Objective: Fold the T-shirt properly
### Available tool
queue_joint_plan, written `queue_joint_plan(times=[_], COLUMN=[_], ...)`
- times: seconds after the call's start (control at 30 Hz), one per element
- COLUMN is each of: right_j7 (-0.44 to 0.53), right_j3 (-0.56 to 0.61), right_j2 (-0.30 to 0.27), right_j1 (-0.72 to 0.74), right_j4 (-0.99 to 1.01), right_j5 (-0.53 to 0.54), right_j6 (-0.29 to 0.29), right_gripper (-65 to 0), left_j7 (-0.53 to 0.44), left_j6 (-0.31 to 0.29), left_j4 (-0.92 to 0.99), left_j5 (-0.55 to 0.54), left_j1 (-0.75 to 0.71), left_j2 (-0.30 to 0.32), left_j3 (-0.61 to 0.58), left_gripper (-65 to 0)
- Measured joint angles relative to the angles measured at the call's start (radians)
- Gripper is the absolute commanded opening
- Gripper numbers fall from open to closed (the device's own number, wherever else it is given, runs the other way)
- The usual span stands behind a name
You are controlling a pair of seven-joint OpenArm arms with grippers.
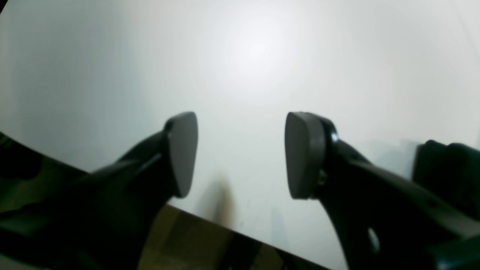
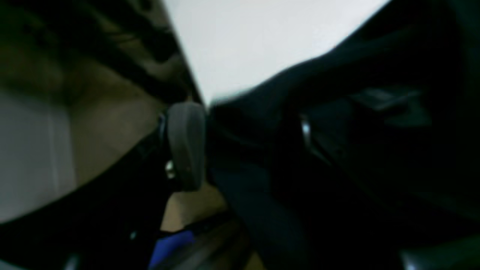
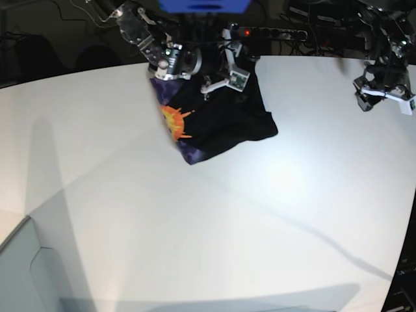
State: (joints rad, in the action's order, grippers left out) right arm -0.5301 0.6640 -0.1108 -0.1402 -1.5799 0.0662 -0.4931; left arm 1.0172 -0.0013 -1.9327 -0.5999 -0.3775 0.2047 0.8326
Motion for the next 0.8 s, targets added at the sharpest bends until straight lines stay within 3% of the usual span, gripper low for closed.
queue_joint_plan(times=[0.13, 0.4, 0.67, 0.8], right_j7=[0.003, 0.0, 0.003, 0.003], right_j3=[0.114, 0.098, -0.039, -0.122], right_j2=[0.004, -0.007, -0.016, -0.014], right_j1=[0.047, 0.082, 0.07, 0.063], right_j4=[-0.006, -0.063, -0.169, -0.176], right_j5=[0.006, 0.005, 0.006, 0.006], right_j6=[0.0, 0.0, 0.0, 0.0], right_gripper=[-32.3, -31.8, -31.7, -26.5], left_j7=[-0.002, -0.002, -0.003, -0.009], left_j6=[0.0, 0.0, 0.0, 0.0], left_j4=[0.0, 0.0, 0.0, -0.001], left_j5=[0.001, 0.001, 0.003, -0.013], left_j1=[-0.008, -0.008, -0.008, -0.025], left_j2=[-0.001, -0.004, -0.011, -0.091], left_j3=[0.0, 0.0, 0.0, -0.006], left_gripper=[-29.2, -29.2, -29.2, -29.1])
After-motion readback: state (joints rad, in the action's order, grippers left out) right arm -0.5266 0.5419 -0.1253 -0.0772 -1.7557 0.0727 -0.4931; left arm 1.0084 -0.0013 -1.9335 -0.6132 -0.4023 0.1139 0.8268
